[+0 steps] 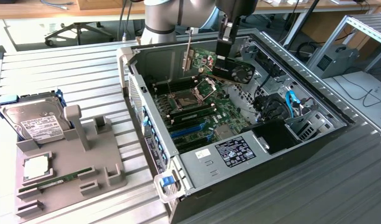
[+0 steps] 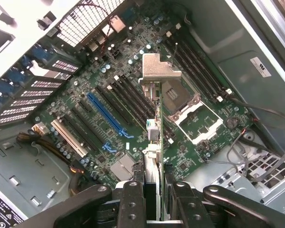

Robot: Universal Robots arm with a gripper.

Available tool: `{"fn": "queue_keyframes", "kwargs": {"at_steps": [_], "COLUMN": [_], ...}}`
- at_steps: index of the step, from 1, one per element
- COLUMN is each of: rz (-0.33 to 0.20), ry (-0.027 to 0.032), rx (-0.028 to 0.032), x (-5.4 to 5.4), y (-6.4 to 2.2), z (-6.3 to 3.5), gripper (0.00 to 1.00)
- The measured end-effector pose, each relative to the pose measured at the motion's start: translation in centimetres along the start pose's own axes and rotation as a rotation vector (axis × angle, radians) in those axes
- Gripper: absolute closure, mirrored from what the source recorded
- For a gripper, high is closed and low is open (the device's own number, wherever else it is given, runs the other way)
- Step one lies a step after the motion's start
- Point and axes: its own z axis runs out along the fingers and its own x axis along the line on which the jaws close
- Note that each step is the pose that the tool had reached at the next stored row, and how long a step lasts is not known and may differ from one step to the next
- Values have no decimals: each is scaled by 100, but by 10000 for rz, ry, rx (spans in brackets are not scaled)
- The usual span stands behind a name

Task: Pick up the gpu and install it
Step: 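Insert the gpu into the slot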

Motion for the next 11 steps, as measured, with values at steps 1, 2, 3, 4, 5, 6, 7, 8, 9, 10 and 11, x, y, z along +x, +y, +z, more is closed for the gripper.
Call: {"fn": "queue_keyframes", "kwargs": {"at_steps": [1, 2, 3, 4, 5, 6, 7, 8, 9, 10, 11], "rz": [-43, -79, -127, -175, -205, -247, -299, -339, -389, -433, -487], "ry": [-3, -5, -8, -10, -12, -15, -18, -20, -23, -26, -28], "rx": [0, 0, 0, 1, 1, 1, 1, 1, 2, 2, 2], "x": [0, 0, 0, 0, 0, 0, 0, 0, 0, 0, 0], "y": [0, 0, 0, 0, 0, 0, 0, 0, 0, 0, 0], "z": [0, 0, 1, 0, 1, 1, 1, 1, 1, 2, 2], "gripper": [73, 73, 73, 73, 73, 73, 73, 73, 73, 73, 73]}}
